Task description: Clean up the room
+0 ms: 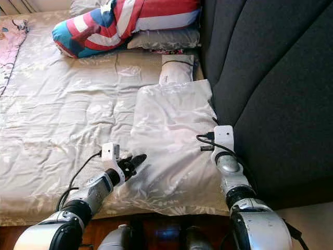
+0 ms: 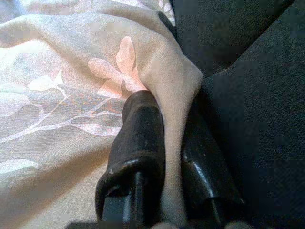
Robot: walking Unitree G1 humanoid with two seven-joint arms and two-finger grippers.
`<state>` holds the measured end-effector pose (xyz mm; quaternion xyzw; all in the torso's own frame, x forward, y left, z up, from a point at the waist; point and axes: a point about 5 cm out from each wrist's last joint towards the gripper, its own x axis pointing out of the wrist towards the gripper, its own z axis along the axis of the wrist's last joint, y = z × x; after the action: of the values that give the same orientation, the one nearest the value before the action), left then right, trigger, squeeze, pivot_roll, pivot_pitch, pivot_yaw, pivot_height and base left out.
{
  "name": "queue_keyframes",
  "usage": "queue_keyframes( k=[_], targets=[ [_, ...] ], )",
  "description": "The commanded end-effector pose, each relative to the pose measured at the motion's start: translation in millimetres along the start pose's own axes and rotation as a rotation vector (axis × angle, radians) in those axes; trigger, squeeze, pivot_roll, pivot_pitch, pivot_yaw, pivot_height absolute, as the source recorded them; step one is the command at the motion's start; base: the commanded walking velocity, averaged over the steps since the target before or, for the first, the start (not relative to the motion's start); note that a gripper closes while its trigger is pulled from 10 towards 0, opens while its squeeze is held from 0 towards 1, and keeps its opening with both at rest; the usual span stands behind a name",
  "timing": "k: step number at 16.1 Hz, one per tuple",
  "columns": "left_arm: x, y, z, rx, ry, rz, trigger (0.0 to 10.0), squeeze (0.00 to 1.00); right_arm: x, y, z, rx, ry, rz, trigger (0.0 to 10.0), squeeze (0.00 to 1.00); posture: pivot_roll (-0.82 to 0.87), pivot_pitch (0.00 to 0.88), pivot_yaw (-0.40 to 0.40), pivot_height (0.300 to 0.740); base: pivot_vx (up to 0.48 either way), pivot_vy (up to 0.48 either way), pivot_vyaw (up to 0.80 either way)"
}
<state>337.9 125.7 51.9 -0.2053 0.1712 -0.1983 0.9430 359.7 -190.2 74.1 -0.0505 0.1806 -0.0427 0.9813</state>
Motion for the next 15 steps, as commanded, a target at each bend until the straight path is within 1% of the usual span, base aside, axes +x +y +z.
queue_keyframes(
  k=[1,5,6,7,9,11,12,15],
  targets=[
    [-2.6,4.2,-1.8,0.045,0.013,0.025,10.0,0.0,2.3,-5.0,20.2,0.011,-0.089,-0.024,10.0,0.0,-0.02,0.296,0.006,0.74,0.0,0.0,0.0],
    [-6.1,10.2,-0.9,0.089,0.01,0.067,10.0,0.0,1.2,1.0,13.3,0.003,-0.072,-0.004,10.0,0.0,-0.02,0.296,0.007,0.74,0.0,0.0,0.0],
    [-7.4,12.8,-0.9,0.13,0.02,0.09,10.0,0.0,0.9,3.2,11.1,0.0,-0.065,0.005,10.0,0.0,-0.02,0.288,0.007,0.74,0.0,0.0,0.0],
    [-8.9,15.7,-3.5,0.234,0.061,0.122,10.0,0.0,0.1,7.9,6.7,-0.005,-0.053,0.025,10.0,0.0,-0.01,0.285,0.007,0.74,0.0,0.0,0.0],
    [-8.6,14.5,-6.4,0.278,0.092,0.119,10.0,0.0,-0.6,9.6,3.4,-0.004,-0.045,0.031,10.0,0.0,-0.01,0.283,0.007,0.74,0.0,0.0,0.0],
    [-9.1,15.6,-7.5,0.307,0.112,0.129,10.0,0.0,-0.6,9.4,3.2,-0.003,-0.044,0.03,10.0,0.0,-0.01,0.277,0.009,0.74,0.0,0.0,0.0],
    [-10.1,16.5,-5.9,0.295,0.099,0.124,10.0,0.0,-0.5,8.8,3.7,-0.002,-0.045,0.028,10.0,0.0,-0.01,0.277,0.009,0.74,0.0,0.0,0.0],
    [-12.8,18.9,-3.3,0.298,0.081,0.125,10.0,0.0,-0.1,7.0,5.4,-0.003,-0.048,0.023,10.0,0.0,-0.01,0.273,0.008,0.74,0.0,0.0,0.0]
  ],
)
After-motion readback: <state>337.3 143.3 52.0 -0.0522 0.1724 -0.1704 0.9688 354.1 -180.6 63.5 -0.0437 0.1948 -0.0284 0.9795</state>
